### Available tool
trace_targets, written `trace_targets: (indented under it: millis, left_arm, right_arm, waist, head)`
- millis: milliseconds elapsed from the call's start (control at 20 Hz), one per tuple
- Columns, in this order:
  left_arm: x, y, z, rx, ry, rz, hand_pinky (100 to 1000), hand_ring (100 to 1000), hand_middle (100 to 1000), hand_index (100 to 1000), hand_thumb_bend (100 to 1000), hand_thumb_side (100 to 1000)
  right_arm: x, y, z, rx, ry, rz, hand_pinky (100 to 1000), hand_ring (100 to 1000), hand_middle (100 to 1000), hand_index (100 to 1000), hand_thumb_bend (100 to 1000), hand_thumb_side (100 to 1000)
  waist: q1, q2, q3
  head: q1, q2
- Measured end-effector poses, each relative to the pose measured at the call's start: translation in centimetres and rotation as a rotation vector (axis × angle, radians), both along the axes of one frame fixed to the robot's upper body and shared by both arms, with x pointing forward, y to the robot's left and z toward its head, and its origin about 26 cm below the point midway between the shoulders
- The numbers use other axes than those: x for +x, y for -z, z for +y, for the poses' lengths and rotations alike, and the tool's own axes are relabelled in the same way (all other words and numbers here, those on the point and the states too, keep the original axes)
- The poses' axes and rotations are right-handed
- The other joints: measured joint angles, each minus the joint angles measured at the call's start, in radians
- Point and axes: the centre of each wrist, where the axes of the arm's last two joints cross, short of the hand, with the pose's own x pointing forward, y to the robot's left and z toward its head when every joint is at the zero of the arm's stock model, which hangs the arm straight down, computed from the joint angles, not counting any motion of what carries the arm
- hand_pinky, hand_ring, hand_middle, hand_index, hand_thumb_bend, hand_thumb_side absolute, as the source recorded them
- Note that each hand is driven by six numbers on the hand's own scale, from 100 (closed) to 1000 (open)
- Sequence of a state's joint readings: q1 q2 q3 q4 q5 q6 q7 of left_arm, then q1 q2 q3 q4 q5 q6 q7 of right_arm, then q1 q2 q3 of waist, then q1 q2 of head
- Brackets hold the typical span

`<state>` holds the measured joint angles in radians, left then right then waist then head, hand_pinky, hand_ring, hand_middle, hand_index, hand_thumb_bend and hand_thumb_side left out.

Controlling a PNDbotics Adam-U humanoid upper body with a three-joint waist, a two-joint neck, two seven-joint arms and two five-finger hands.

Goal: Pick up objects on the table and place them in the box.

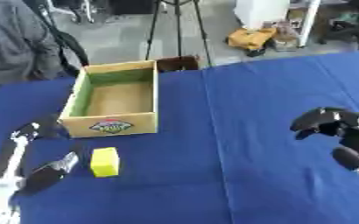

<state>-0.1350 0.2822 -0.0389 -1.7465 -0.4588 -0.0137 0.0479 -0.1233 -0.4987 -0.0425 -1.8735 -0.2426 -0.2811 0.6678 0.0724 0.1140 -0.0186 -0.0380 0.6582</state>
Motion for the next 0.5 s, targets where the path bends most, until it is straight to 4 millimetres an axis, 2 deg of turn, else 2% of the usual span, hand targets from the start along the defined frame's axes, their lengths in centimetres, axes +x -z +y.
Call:
trace_targets:
  millis: [250,500]
  left_arm:
    - [0.2,-0.4,0.3,0.029,0.002,0.015,813,670,688,857,463,375]
    - [1.2,-1.6,0.6,0.189,0.054,0.075,830,704,727,888,497,389]
  right_arm:
    - [0.0,0.0,0.0,0.0,0.0,0.0,723,804,762,795,314,568]
    - [0.0,0.0,0.0,0.0,0.0,0.002,723,804,763,795,316,567]
  waist:
    - [0.002,-0.002,-0.001]
    - [0.007,-0.011,-0.009]
  head:
    - [0.0,0.0]
    - [0.0,0.0]
